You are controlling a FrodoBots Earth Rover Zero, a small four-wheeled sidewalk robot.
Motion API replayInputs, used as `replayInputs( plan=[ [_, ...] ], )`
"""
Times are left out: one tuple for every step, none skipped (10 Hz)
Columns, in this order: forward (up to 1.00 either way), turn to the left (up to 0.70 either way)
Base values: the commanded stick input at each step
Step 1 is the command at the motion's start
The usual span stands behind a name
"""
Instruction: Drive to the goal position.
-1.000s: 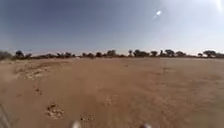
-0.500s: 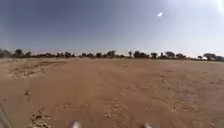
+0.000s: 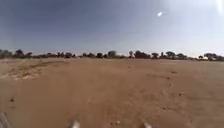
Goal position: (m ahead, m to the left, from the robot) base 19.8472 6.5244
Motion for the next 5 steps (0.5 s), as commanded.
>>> replayInputs(
  plan=[
    [0.70, 0.00],
    [0.70, 0.00],
    [0.70, 0.00],
    [0.70, 0.00],
    [0.70, 0.00]
  ],
)
